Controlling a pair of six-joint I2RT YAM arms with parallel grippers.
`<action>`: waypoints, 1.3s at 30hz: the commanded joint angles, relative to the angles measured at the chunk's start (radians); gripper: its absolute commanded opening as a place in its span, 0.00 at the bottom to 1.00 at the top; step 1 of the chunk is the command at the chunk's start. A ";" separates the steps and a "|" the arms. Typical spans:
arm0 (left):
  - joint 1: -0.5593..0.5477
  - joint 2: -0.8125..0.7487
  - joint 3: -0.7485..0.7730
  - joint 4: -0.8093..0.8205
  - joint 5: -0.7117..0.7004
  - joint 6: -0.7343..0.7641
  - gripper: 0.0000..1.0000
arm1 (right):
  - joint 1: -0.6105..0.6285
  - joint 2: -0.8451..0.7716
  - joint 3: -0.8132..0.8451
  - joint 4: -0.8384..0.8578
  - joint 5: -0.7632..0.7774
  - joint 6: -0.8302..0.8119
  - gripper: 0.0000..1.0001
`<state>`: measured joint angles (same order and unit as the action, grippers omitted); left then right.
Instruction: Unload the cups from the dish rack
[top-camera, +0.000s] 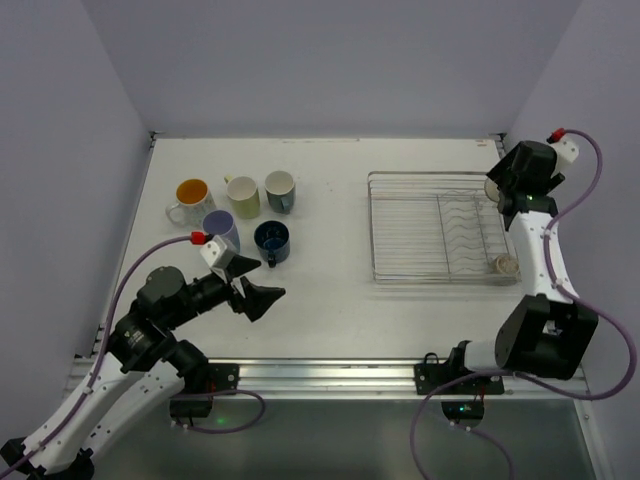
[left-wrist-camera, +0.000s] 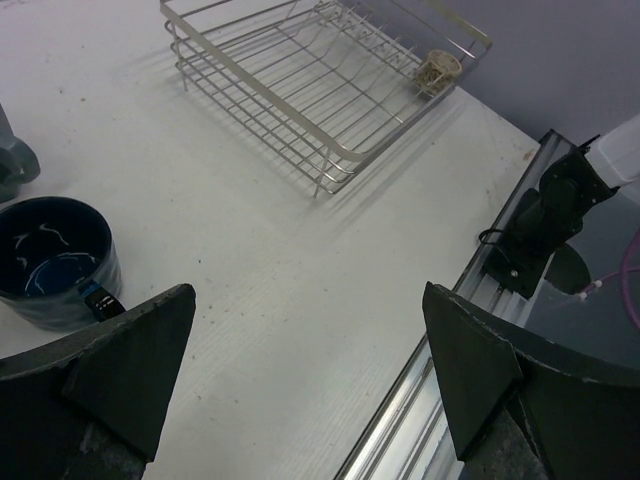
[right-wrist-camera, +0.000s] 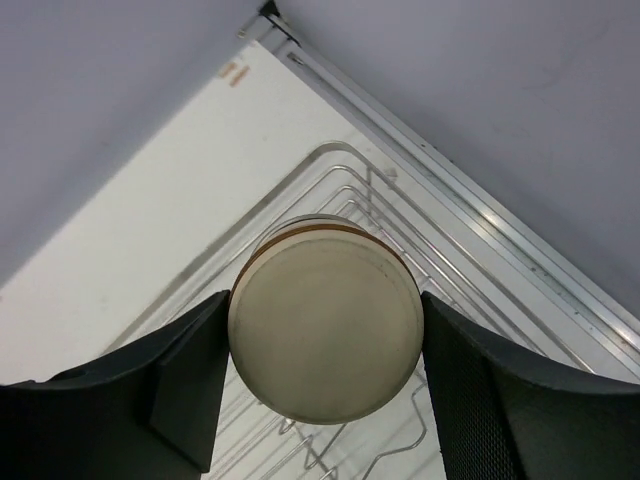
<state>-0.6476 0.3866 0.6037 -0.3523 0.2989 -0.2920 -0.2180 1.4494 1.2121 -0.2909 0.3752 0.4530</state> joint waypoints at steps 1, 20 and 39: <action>0.009 0.020 0.019 0.027 -0.009 0.013 1.00 | 0.009 -0.136 -0.077 0.096 -0.082 0.053 0.28; -0.024 0.406 -0.093 0.788 0.252 -0.545 0.68 | 0.652 -0.692 -0.727 0.760 -0.812 0.519 0.30; -0.152 0.540 -0.024 0.810 0.053 -0.472 0.00 | 0.833 -0.509 -0.876 1.153 -0.878 0.655 0.55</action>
<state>-0.7929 0.9333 0.5163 0.4747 0.4286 -0.8387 0.5888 0.9241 0.3492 0.7845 -0.4706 1.1011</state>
